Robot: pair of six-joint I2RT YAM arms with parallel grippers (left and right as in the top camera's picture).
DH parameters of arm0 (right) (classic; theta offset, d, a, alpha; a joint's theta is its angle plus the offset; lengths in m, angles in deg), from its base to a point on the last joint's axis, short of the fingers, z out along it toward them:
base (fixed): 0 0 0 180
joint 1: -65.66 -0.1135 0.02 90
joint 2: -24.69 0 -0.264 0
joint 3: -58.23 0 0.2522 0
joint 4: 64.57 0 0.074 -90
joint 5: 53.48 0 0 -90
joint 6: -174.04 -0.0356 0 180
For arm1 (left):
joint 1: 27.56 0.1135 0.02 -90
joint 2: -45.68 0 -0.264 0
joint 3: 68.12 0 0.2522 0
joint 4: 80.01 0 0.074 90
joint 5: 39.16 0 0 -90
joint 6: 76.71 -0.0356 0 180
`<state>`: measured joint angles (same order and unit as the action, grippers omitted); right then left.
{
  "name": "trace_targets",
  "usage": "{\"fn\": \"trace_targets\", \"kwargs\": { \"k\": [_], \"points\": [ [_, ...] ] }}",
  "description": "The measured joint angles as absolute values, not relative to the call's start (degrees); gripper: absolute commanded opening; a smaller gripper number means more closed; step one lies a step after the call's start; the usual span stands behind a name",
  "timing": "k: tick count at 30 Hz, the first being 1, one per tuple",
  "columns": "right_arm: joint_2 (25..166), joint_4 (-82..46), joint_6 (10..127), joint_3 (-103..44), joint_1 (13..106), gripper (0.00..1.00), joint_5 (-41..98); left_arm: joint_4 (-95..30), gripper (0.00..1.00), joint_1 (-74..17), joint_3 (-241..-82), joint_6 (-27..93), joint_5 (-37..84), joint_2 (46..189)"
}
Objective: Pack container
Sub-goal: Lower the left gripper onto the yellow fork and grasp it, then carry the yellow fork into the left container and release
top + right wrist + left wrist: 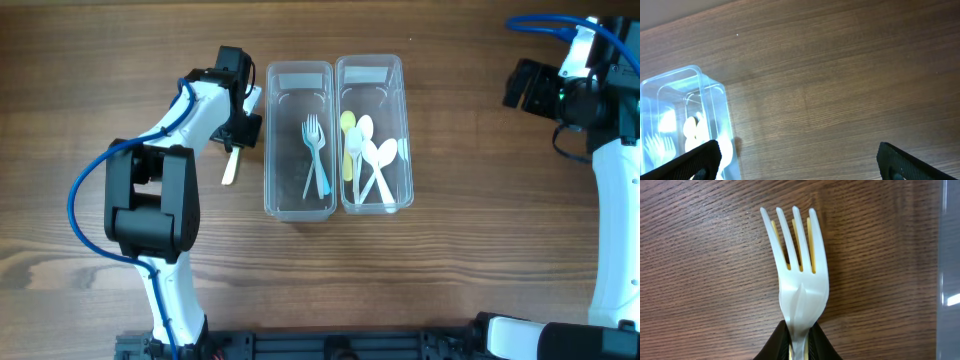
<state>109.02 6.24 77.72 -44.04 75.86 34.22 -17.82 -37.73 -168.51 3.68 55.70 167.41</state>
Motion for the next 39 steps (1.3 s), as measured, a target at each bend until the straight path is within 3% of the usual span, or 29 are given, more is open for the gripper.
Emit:
{"fn": "trace_targets", "kwargs": {
  "k": [2,11,19,25,31,33,35,37,38,39],
  "points": [
    [109.02,6.24,77.72,-44.04,75.86,1.00,34.22,-17.80,0.04,-37.73,-168.51,3.68,55.81,167.39],
    [109.02,6.24,77.72,-44.04,75.86,1.00,34.22,-12.81,0.04,-37.67,-169.52,5.24,58.96,165.25],
    [109.02,6.24,77.72,-44.04,75.86,1.00,34.22,-6.41,0.04,-39.00,-174.11,8.56,60.84,146.91],
    [109.02,6.24,77.72,-44.04,75.86,1.00,34.22,-3.07,0.04,-49.38,-174.15,17.63,56.90,138.76],
    [109.02,6.24,77.72,-44.04,75.86,1.00,34.22,-12.97,0.05,-56.72,-169.21,31.62,56.31,143.94],
    [109.02,6.27,77.72,-44.04,75.86,1.00,34.22,-14.50,0.15,-57.14,-167.55,33.54,56.29,149.16],
    [109.02,6.24,77.72,-44.04,75.86,1.00,34.22,-16.42,0.41,-57.27,-167.11,35.01,56.27,153.07],
    [109.02,6.24,77.72,-44.04,75.86,1.00,34.22,-17.36,0.60,-57.31,-166.76,35.90,56.09,155.81],
    [109.02,6.24,77.72,-44.04,75.86,1.00,34.22,-17.47,0.84,-57.31,-166.65,36.51,56.05,156.24],
    [109.02,6.24,77.72,-44.04,75.86,1.00,34.22,-17.49,0.86,-57.31,-166.67,36.89,56.05,156.37]
  ]
}}
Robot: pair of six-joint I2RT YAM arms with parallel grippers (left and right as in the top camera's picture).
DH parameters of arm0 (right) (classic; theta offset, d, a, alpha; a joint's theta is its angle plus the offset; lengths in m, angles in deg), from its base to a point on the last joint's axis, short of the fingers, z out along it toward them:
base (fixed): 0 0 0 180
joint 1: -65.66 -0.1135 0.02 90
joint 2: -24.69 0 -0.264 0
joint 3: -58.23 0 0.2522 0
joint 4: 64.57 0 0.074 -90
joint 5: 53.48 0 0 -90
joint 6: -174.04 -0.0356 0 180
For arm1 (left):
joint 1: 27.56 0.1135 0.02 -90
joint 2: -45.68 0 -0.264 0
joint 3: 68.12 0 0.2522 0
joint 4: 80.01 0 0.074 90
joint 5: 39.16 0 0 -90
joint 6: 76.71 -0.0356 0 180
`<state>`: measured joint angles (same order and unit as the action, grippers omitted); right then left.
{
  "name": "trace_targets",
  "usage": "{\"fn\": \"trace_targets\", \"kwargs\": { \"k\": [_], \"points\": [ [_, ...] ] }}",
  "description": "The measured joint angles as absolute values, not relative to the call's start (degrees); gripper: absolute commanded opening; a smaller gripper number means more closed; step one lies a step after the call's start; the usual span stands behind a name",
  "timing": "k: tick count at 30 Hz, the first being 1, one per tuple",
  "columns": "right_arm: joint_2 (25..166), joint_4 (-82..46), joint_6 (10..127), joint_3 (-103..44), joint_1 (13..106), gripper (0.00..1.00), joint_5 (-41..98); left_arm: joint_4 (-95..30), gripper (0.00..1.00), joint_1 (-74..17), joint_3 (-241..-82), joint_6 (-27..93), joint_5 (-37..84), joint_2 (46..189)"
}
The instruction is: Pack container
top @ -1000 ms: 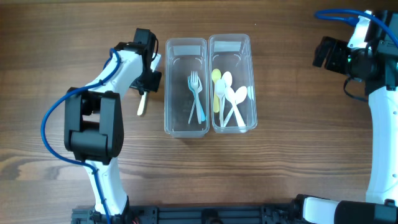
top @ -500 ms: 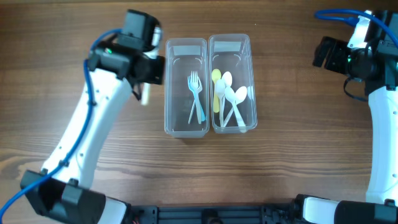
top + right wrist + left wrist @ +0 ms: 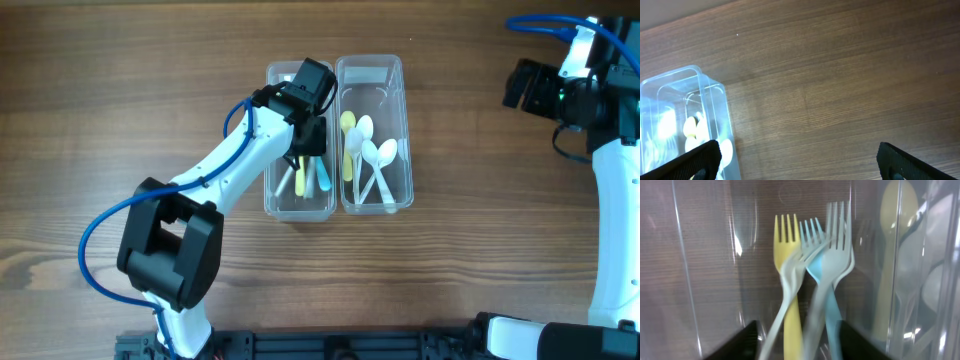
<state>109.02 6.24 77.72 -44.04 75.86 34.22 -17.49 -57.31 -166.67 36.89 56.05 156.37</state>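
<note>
Two clear plastic containers stand side by side. The left container (image 3: pixel 270 140) holds a yellow fork (image 3: pixel 786 275), a white fork (image 3: pixel 790 287), a blue fork (image 3: pixel 815 265) and a pale teal fork (image 3: pixel 840 255). My left gripper (image 3: pixel 796 332) hangs open just above their handles, inside that container (image 3: pixel 700 270); from overhead the left gripper (image 3: pixel 306 140) covers the fork heads. The right container (image 3: pixel 404 130) holds several white and yellow spoons (image 3: pixel 372 155). My right gripper (image 3: pixel 800 167) is open over bare table, far to the right of the containers.
The wooden table (image 3: pixel 480 230) surrounds the containers. The right arm (image 3: pixel 610 200) stands along the right edge. A corner of the spoon container (image 3: pixel 690 85) shows at the left of the right wrist view.
My left gripper was shut on a white fork and a yellow fork over the table left of the containers. It is now open over the left container, and both forks lie inside. The right arm has not moved.
</note>
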Motion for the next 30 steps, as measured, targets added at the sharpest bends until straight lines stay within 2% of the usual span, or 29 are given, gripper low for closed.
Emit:
{"fn": "trace_targets", "kwargs": {
  "k": [1,2,6,13,16,21,25,30],
  "points": [
    [109.02,6.24,77.72,-44.04,75.86,1.00,34.22,-17.06,0.86,-57.31,-166.89,36.75,56.05,156.33],
    [109.02,6.24,77.72,-44.04,75.86,1.00,34.22,-16.31,0.93,-57.31,-167.35,36.78,56.03,156.22],
    [109.02,6.22,77.72,-44.04,75.86,1.00,34.22,-5.65,1.00,-57.31,-176.03,36.30,56.07,153.88],
    [109.02,6.20,77.72,-44.04,75.86,1.00,34.22,5.81,1.00,-54.52,-188.73,36.12,64.49,135.41],
    [109.02,6.24,77.72,-44.04,75.86,1.00,34.22,9.20,1.00,-46.50,-188.77,36.12,68.64,130.26],
    [109.02,6.22,77.72,-44.04,75.86,1.00,34.22,11.38,1.00,-33.45,-188.75,36.12,71.07,130.58],
    [109.02,6.22,77.72,-44.04,75.86,1.00,34.22,11.75,1.00,-27.39,-188.71,36.12,71.35,130.87],
    [109.02,6.24,77.72,-44.04,75.86,1.00,34.22,11.80,1.00,-25.45,-188.71,36.12,71.59,130.87]
  ]
}}
